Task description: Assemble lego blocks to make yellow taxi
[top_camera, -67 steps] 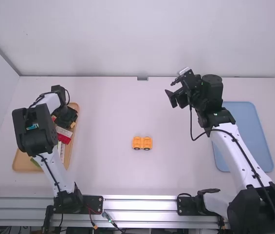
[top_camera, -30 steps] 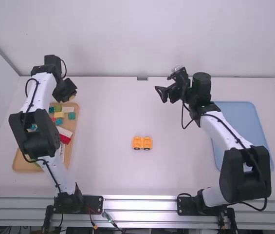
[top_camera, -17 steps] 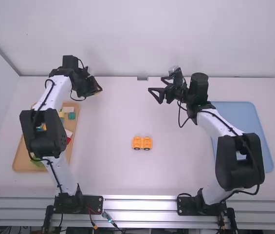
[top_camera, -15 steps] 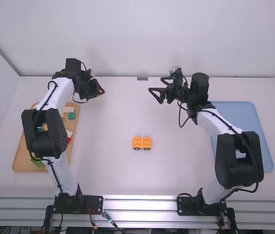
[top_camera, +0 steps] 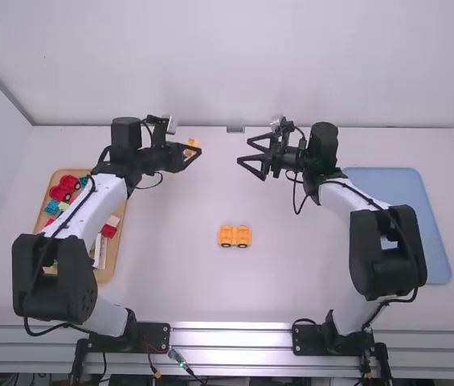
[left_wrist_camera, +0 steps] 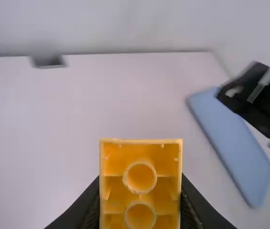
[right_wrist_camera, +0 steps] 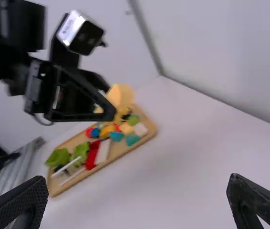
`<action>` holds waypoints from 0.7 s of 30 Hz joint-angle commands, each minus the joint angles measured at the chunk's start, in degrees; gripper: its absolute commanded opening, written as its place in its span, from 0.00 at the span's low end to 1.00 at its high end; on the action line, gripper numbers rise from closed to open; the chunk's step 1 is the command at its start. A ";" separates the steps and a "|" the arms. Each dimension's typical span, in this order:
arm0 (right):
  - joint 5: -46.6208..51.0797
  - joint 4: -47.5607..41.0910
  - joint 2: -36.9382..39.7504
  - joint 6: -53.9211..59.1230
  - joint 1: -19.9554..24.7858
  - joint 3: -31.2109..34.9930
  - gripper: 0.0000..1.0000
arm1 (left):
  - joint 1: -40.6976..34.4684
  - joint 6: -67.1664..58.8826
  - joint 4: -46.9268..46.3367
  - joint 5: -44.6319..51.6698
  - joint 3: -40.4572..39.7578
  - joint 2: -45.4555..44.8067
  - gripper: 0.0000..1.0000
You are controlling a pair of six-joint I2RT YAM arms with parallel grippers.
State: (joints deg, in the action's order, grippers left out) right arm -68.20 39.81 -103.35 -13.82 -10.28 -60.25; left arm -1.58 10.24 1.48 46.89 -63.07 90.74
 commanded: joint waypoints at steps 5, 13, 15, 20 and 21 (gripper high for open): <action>-11.52 9.05 -0.50 -10.78 -3.43 -0.87 0.99 | -0.09 -0.52 17.84 22.08 10.21 0.33 0.02; -12.83 10.56 -0.50 -12.04 -6.73 -0.85 0.99 | -0.96 -0.66 29.09 29.62 14.05 0.33 0.02; -14.10 11.32 -0.50 -11.23 -7.67 -0.85 0.99 | -1.51 -0.68 29.75 29.03 14.12 0.33 0.02; -12.81 11.41 -0.50 -10.56 -9.05 -0.87 1.00 | -3.15 -0.85 30.97 29.16 14.21 0.33 0.02; -12.81 11.39 -0.50 -9.75 -9.07 -0.87 0.96 | -3.37 -1.11 30.93 29.20 14.23 0.33 0.02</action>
State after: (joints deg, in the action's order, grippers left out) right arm -80.60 50.87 -103.35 -24.86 -19.31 -60.25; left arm -4.12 10.20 32.10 74.28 -49.45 90.85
